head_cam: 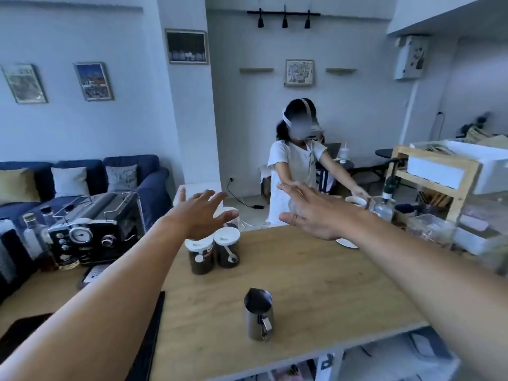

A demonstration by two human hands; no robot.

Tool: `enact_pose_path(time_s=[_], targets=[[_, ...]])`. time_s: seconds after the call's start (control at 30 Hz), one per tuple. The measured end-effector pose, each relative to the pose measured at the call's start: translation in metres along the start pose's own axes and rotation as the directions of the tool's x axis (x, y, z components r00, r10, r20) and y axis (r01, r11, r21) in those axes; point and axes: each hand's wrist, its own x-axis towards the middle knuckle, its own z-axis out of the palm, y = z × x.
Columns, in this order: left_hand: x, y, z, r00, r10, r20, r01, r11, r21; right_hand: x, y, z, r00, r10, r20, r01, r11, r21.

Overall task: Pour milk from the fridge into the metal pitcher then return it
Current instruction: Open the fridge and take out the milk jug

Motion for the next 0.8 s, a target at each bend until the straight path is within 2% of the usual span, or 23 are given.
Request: enact_pose_path(time_s=[0.13, 0.2, 0.37, 0.53, 0.63, 0.67, 0.7, 0.8], targets=[[0.017, 0.06, 0.001, 0.984, 0.179, -0.014, -0.18, 0.984, -0.016, -0.05, 0.034, -0.01, 0.995, 0.092, -0.029, -0.092, 0.996, 0.005], [0.027, 0.108, -0.007, 0.957, 0.29, -0.03, -0.291, 0.956, -0.036, -0.088, 0.056, -0.023, 0.981, 0.185, -0.055, -0.186, 0.983, -0.005], [0.04, 0.249, -0.041, 0.824, 0.558, -0.099, -0.563, 0.826, -0.03, -0.207, 0.118, -0.05, 0.876, 0.467, -0.119, -0.475, 0.879, -0.047], [0.017, 0.417, -0.061, 0.627, 0.763, -0.154, -0.775, 0.631, -0.027, -0.369, 0.165, -0.073, 0.72, 0.667, -0.193, -0.678, 0.735, 0.015], [-0.029, 0.524, -0.076, 0.481, 0.856, -0.19, -0.876, 0.475, -0.079, -0.484, 0.171, -0.092, 0.577, 0.788, -0.214, -0.791, 0.605, 0.095], [-0.049, 0.558, -0.079, 0.425, 0.884, -0.193, -0.905, 0.419, -0.077, -0.524, 0.173, -0.095, 0.527, 0.809, -0.261, -0.82, 0.564, 0.093], [-0.086, 0.615, -0.09, 0.335, 0.918, -0.213, -0.942, 0.331, -0.052, -0.586, 0.169, -0.105, 0.427, 0.851, -0.306, -0.879, 0.47, 0.082], [-0.124, 0.676, -0.098, 0.256, 0.942, -0.219, -0.967, 0.254, -0.038, -0.656, 0.167, -0.115, 0.298, 0.899, -0.321, -0.94, 0.335, 0.064]])
